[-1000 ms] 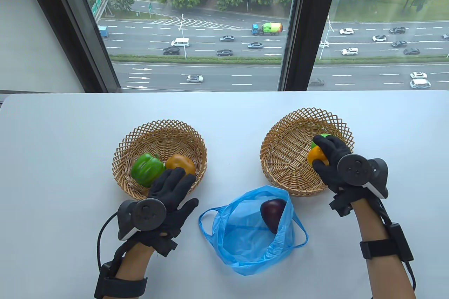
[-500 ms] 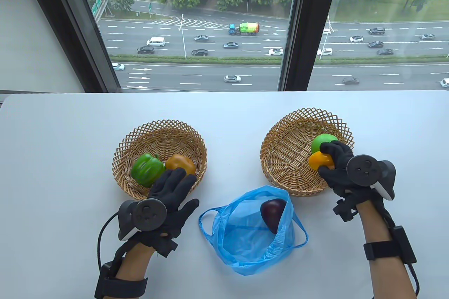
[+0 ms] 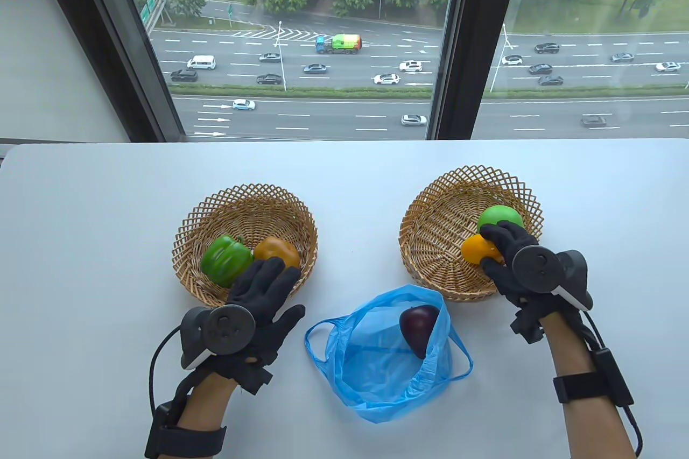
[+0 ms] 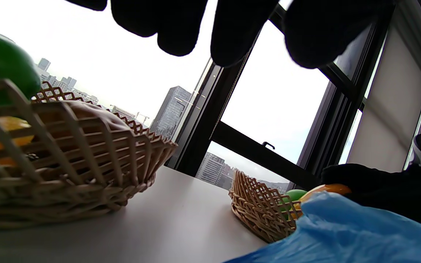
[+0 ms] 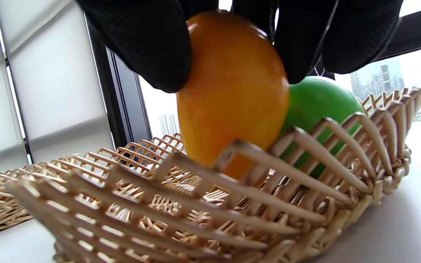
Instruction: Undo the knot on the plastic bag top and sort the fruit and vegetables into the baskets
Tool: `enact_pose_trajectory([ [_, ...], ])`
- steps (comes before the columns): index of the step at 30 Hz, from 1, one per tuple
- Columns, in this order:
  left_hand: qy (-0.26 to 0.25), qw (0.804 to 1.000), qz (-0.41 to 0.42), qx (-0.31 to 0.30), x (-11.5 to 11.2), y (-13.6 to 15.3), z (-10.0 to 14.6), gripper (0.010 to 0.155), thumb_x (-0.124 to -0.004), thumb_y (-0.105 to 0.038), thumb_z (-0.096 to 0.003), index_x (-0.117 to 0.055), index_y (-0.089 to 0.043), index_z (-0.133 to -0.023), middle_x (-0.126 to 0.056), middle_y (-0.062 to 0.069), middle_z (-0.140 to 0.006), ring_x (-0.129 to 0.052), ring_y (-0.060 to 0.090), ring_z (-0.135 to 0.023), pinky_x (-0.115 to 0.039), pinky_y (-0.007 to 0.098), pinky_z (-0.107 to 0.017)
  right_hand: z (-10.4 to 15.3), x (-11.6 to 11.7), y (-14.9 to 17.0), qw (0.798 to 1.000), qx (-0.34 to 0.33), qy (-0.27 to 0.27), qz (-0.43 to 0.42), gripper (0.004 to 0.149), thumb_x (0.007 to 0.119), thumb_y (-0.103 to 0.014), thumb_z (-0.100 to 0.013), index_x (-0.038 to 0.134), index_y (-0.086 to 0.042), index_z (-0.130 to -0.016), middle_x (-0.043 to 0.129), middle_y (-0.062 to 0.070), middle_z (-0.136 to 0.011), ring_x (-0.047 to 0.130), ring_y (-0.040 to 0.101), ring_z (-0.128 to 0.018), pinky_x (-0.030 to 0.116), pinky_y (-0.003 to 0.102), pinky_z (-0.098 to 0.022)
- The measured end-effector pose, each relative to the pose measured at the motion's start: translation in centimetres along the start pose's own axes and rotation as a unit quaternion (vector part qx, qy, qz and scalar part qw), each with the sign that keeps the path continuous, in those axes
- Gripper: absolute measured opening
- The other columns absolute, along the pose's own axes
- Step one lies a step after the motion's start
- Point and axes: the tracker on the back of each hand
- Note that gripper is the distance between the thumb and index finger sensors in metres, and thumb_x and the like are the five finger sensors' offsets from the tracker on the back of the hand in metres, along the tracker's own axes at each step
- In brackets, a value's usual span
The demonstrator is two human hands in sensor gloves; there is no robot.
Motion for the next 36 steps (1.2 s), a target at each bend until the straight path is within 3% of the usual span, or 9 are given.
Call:
enact_pose_trajectory([
  [6, 0.000, 1.000, 0.000, 0.000, 0.0, 0.0, 0.0, 0.070, -0.074, -0.055, -0.0485, -0.066, -0.024, -0.111, -0.057, 0.015, -0.119, -0.047, 0.045, -0.106, -0.045, 0.066, -0.072, 0.1, 0.2, -0.2, 0.999, -0.012, 0.006, 0.031, 0.066, 0.092, -0.031, -0.050, 0.059, -0.024, -0.107, 0.060, 0.012, -0.112, 0.076, 0.052, -0.094, 0.069, 0.066, -0.063],
  [12, 0.001, 1.000, 0.000, 0.001, 0.0, 0.1, 0.0, 0.070, -0.074, -0.055, -0.0486, -0.066, -0.024, -0.111, -0.057, 0.015, -0.119, -0.047, 0.046, -0.106, -0.045, 0.066, -0.072, 0.1, 0.4, 0.0, 0.999, -0.010, -0.020, 0.046, 0.064, 0.097, -0.032, -0.047, 0.066, -0.024, -0.102, 0.061, 0.016, -0.111, 0.076, 0.053, -0.093, 0.069, 0.067, -0.063],
  [17, 0.001, 1.000, 0.000, 0.001, 0.0, 0.1, 0.0, 0.070, -0.074, -0.055, -0.0485, -0.066, -0.024, -0.111, -0.057, 0.015, -0.119, -0.047, 0.045, -0.106, -0.045, 0.066, -0.072, 0.1, 0.7, 0.2, 0.997, -0.007, -0.034, 0.065, 0.068, 0.098, -0.034, -0.046, 0.065, -0.023, -0.104, 0.059, 0.017, -0.111, 0.077, 0.052, -0.092, 0.068, 0.069, -0.063],
  [23, 0.002, 1.000, 0.001, 0.001, 0.0, 0.1, 0.0, 0.070, -0.074, -0.056, -0.0484, -0.066, -0.024, -0.111, -0.058, 0.015, -0.119, -0.047, 0.045, -0.106, -0.045, 0.066, -0.072, 0.0, 1.2, 0.2, 0.995, -0.006, -0.050, 0.084, 0.066, 0.096, -0.036, -0.047, 0.065, -0.022, -0.105, 0.059, 0.018, -0.111, 0.078, 0.050, -0.092, 0.067, 0.070, -0.064],
  [28, 0.001, 1.000, 0.002, 0.001, 0.0, 0.1, 0.0, 0.070, -0.074, -0.056, -0.0484, -0.066, -0.024, -0.111, -0.058, 0.015, -0.119, -0.048, 0.045, -0.106, -0.045, 0.066, -0.072, 0.0, 1.6, 0.2, 0.994, -0.003, -0.075, 0.083, 0.061, 0.086, -0.045, -0.053, 0.067, -0.021, -0.106, 0.059, 0.020, -0.112, 0.074, 0.052, -0.094, 0.064, 0.072, -0.064],
  [31, 0.000, 1.000, 0.001, 0.001, 0.0, 0.1, 0.0, 0.070, -0.074, -0.056, -0.0485, -0.066, -0.024, -0.111, -0.058, 0.015, -0.119, -0.047, 0.046, -0.106, -0.045, 0.066, -0.072, 0.0, 1.7, 0.0, 0.994, -0.006, -0.063, 0.090, 0.063, 0.083, -0.043, -0.054, 0.063, -0.023, -0.110, 0.062, 0.019, -0.110, 0.075, 0.050, -0.092, 0.064, 0.072, -0.064],
  [36, 0.001, 1.000, 0.001, 0.001, 0.0, 0.1, 0.0, 0.070, -0.074, -0.056, -0.0485, -0.066, -0.024, -0.111, -0.058, 0.015, -0.119, -0.048, 0.046, -0.106, -0.046, 0.066, -0.072, -0.1, 1.8, -0.2, 0.991, -0.003, -0.085, 0.108, 0.054, 0.081, -0.042, -0.056, 0.070, -0.026, -0.106, 0.062, 0.019, -0.109, 0.075, 0.049, -0.092, 0.064, 0.072, -0.064],
])
Point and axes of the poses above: the tracker on the back of each hand, its own y axis roughly to the little-finger side, its own z axis roughly from the fingertips to the wrist, x = y × z
